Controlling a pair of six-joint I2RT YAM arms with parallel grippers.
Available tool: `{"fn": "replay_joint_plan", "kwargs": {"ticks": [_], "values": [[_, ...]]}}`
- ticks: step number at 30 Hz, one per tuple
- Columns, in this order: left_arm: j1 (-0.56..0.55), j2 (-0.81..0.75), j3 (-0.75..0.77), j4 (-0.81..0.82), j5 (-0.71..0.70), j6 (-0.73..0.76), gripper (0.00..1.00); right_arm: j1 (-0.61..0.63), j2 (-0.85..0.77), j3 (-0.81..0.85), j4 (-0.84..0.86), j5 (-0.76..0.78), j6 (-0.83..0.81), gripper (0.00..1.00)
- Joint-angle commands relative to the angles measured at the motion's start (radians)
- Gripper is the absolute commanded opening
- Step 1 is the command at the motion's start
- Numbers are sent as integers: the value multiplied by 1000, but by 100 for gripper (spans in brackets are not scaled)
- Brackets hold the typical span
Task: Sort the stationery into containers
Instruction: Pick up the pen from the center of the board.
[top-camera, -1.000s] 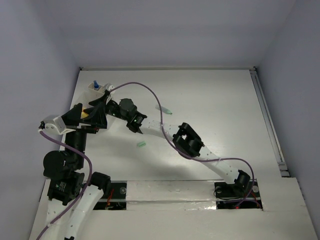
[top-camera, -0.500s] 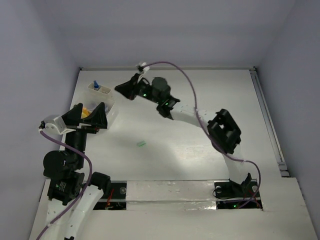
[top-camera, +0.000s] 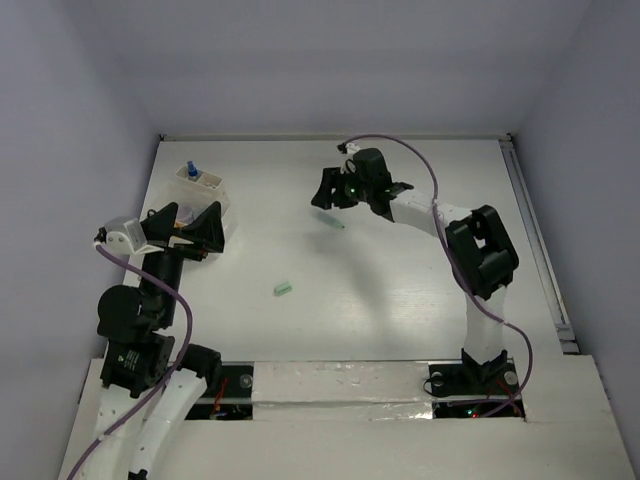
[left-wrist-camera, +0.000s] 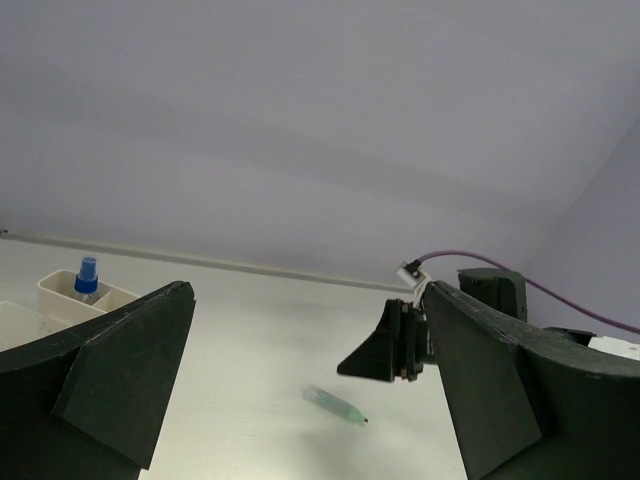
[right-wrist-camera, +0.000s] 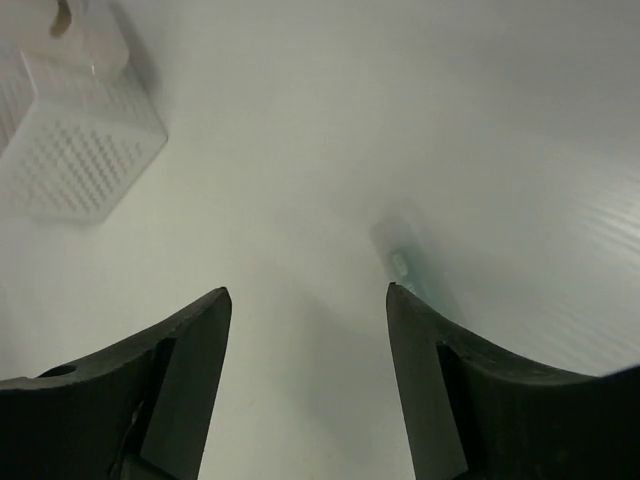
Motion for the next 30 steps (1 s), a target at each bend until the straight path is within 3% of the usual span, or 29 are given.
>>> {"fn": "replay_joint_plan", "kwargs": {"ticks": [1, 9, 17, 30], "values": [[5, 14, -2, 54, 16, -7, 99, 29, -9, -20, -57, -110, -38, 70], [5, 17, -4, 53, 13, -8, 99, 29, 5, -106, -108, -137, -61, 85], [5, 14, -4, 53, 11, -7, 99, 19, 92, -40, -157, -137, -63, 86], [5, 15, -5, 54, 14, -8, 99, -24, 181, 80, -220, 7, -84, 87]]}}
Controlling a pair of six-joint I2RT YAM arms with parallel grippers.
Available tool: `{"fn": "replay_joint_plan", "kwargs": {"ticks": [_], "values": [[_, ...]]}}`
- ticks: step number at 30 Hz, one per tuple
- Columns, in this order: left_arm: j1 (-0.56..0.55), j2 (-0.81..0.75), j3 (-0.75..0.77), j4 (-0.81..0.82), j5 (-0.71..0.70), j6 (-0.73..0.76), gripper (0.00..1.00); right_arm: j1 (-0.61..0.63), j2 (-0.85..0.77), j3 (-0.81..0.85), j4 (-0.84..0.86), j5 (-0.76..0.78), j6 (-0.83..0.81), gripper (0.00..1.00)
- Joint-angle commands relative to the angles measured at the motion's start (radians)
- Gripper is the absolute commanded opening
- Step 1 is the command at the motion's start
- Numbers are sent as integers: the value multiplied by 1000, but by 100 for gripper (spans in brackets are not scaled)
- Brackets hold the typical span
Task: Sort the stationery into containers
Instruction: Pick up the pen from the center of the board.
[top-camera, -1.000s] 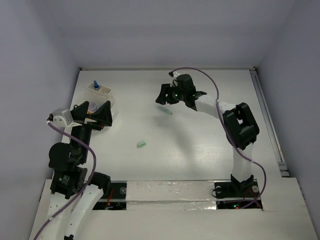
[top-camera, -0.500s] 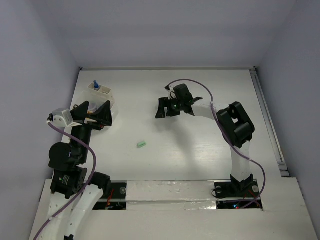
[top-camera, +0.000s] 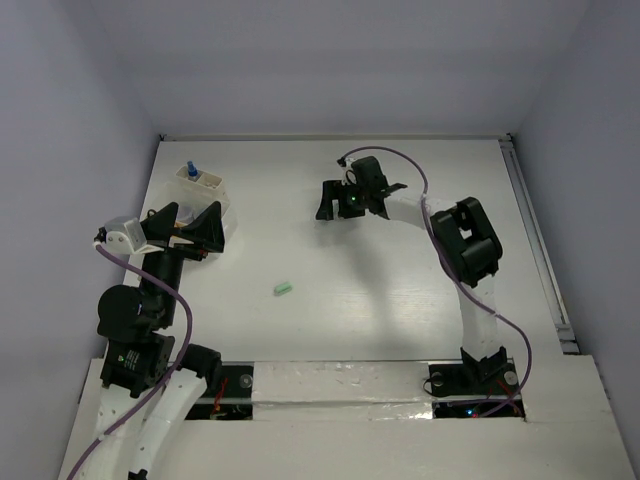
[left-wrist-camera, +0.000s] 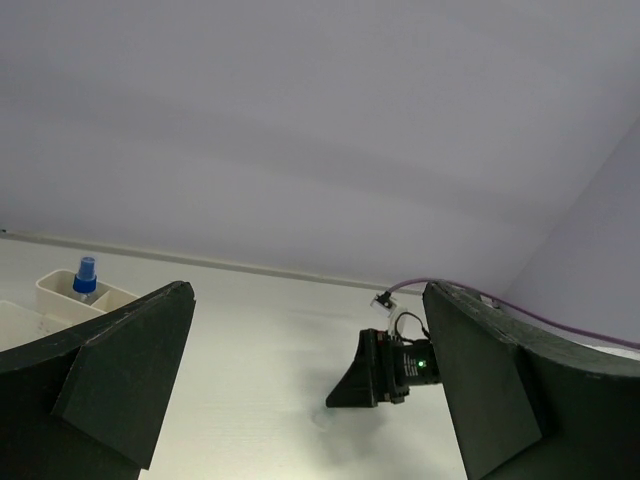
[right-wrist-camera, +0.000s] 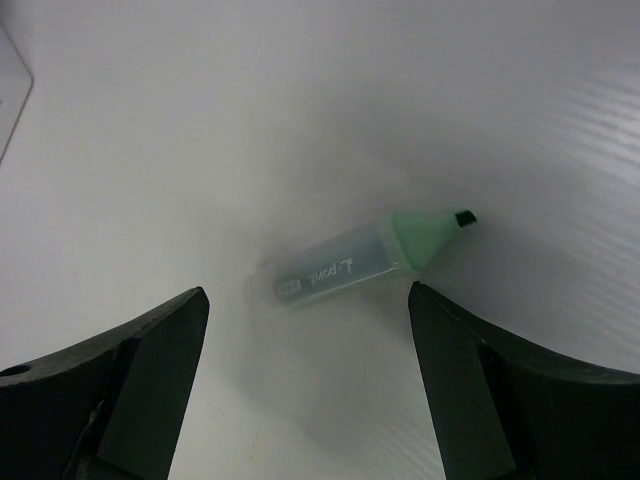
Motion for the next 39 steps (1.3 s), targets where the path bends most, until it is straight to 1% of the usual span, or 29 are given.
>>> {"fn": "replay_joint_plan", "kwargs": {"ticks": [1, 5, 7, 8, 9, 11, 12, 13, 15, 23, 26, 30, 34, 39], "values": [[5, 9, -5, 54, 13, -5, 99, -3, 47, 66, -81, 62, -29, 87], [5, 11, -3, 56, 13, -5, 99, -3, 64, 101, -106, 68, -38, 87], [5, 9, -3, 56, 13, -5, 99, -3, 64, 107, -124, 83, -41, 85], [5, 9, -5, 56, 13, -5, 99, -3, 62, 112, -132, 89, -51, 84], [5, 9, -5, 56, 13, -5, 99, -3, 61, 115, -141, 103, -54, 80], [5, 8, -3, 56, 14, -6, 99, -3, 58, 118, -167, 116, -67, 77], [5, 6, -3, 56, 16, -6, 99, 11, 59, 133, -181, 131, -75, 72], [5, 6, -3, 57, 16, -8, 99, 11, 65, 143, -210, 143, -80, 71], [5, 3, -3, 57, 18, -8, 99, 38, 76, 166, -238, 180, -93, 71], [5, -6, -3, 59, 19, -11, 99, 69, 145, 300, -340, 241, -110, 71], [5, -7, -3, 57, 19, -11, 99, 80, 174, 339, -380, 263, -118, 70], [5, -15, -5, 59, 21, -12, 99, 101, 220, 399, -437, 347, -130, 64], [5, -18, -5, 60, 24, -14, 99, 111, 249, 428, -475, 366, -144, 64], [5, -17, -6, 60, 24, -15, 99, 120, 275, 460, -514, 448, -158, 57]]}}
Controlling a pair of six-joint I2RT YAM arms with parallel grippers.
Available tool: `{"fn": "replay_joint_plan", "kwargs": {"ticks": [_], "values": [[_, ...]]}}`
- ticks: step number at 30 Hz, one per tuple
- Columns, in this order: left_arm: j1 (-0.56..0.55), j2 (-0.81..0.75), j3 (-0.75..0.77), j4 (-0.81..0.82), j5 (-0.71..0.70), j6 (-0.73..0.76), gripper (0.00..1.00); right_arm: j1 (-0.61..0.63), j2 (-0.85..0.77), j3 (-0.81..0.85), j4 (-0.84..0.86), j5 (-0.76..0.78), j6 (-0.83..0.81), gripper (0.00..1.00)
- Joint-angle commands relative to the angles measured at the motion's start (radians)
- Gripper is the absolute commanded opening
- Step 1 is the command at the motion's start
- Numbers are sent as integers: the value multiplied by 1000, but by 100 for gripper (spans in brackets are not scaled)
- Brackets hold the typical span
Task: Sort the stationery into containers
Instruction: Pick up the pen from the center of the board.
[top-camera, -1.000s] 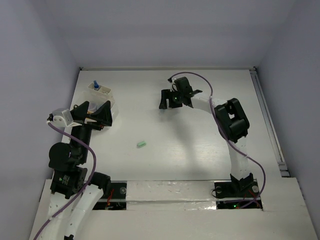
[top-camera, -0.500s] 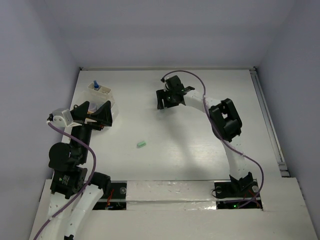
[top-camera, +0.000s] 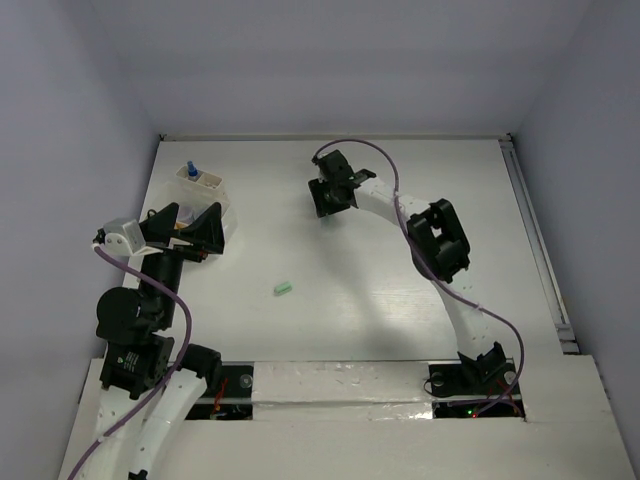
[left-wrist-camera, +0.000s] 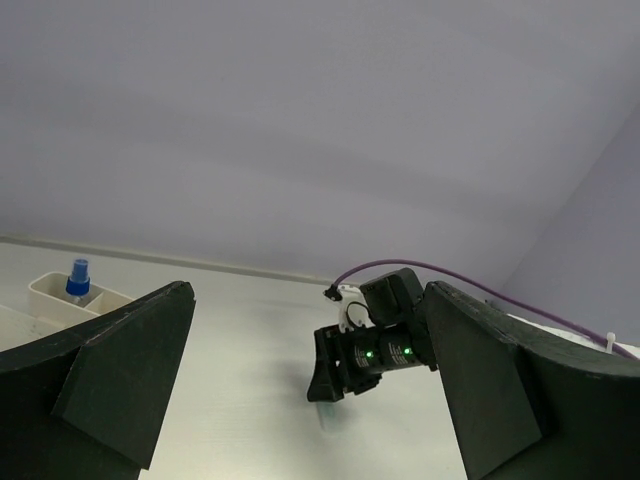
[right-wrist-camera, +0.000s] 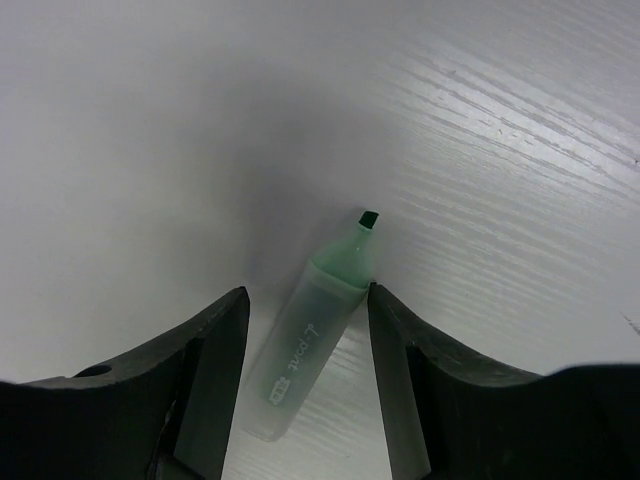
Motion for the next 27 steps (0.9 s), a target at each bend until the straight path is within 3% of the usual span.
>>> {"fn": "replay_joint_plan", "kwargs": {"ticks": [1, 3, 6, 10, 11, 18, 25, 27], "values": [[5, -8, -6, 61, 13, -9, 99, 11, 71, 25, -130, 93, -26, 50], [5, -6, -8, 63, 13, -14, 99, 11, 86, 41, -143, 106, -29, 48], [5, -2, -9, 66, 11, -19, 99, 11, 92, 42, -149, 110, -27, 33], [5, 38, -13, 78, 60, -19, 99, 11, 65, 27, -111, 72, -18, 2], [5, 53, -13, 80, 61, -20, 99, 11, 48, 27, -88, 64, -18, 0], [5, 256, 29, 38, 240, -46, 99, 11, -219, -180, 245, -95, 48, 0], [15, 469, 58, 11, 375, -60, 99, 11, -518, -525, 787, -256, 249, 0], [15, 487, 53, 26, 404, -61, 88, 11, -550, -594, 863, -273, 319, 0]]}}
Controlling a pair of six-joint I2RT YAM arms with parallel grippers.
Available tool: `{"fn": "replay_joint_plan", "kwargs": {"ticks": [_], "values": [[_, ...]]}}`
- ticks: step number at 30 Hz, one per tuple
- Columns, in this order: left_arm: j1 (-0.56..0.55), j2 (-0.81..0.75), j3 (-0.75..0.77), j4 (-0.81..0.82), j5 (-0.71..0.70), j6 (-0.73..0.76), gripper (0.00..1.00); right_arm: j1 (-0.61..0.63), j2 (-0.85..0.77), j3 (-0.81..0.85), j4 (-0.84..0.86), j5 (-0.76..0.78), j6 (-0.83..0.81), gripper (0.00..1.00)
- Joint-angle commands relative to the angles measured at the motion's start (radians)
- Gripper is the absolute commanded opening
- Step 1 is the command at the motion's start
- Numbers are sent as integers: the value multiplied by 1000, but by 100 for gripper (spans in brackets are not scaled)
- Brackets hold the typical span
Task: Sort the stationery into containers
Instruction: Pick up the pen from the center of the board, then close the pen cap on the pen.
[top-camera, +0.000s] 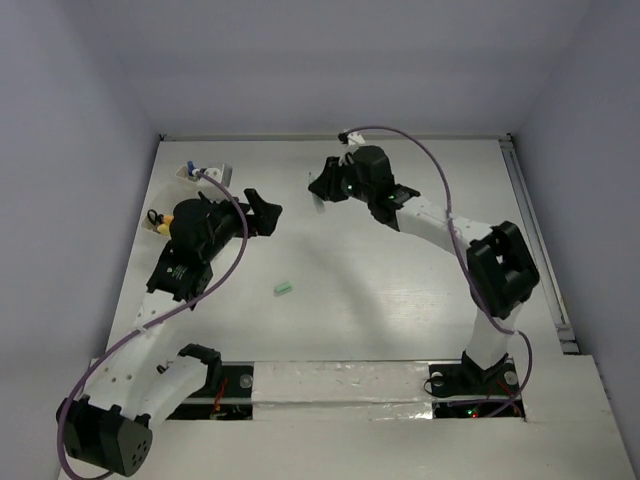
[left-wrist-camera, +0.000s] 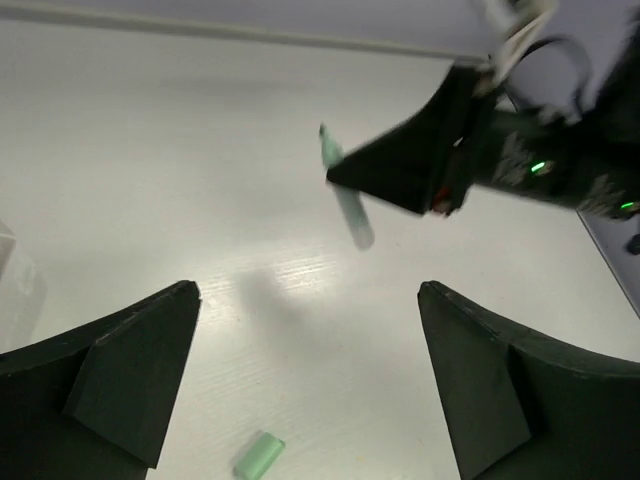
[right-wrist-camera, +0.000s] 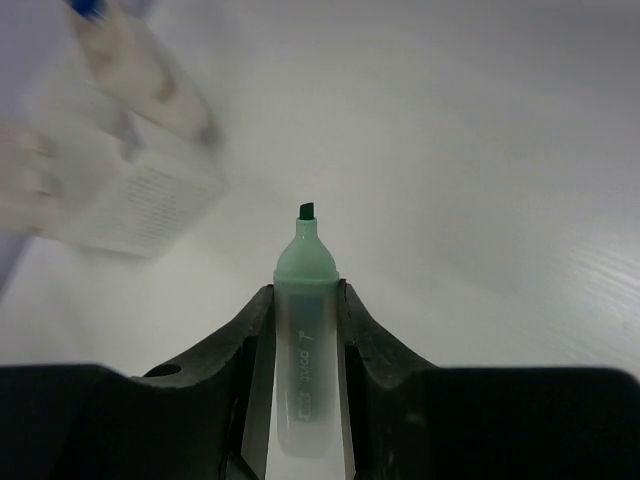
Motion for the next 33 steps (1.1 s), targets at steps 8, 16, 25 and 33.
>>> {"fn": "replay_joint_plan", "kwargs": {"ticks": [8, 16, 25, 33], "values": [[7, 98, 56, 61, 194, -11, 56, 98, -148, -145, 544, 4, 230, 0], [7, 130, 64, 61, 191, -8, 54, 173, -172, -162, 656, 42, 213, 0], [7, 135, 70, 44, 123, 5, 28, 230, -169, -157, 658, 35, 201, 0], [7, 78, 68, 35, 79, 18, 0, 239, -184, -191, 670, 0, 210, 4]]}}
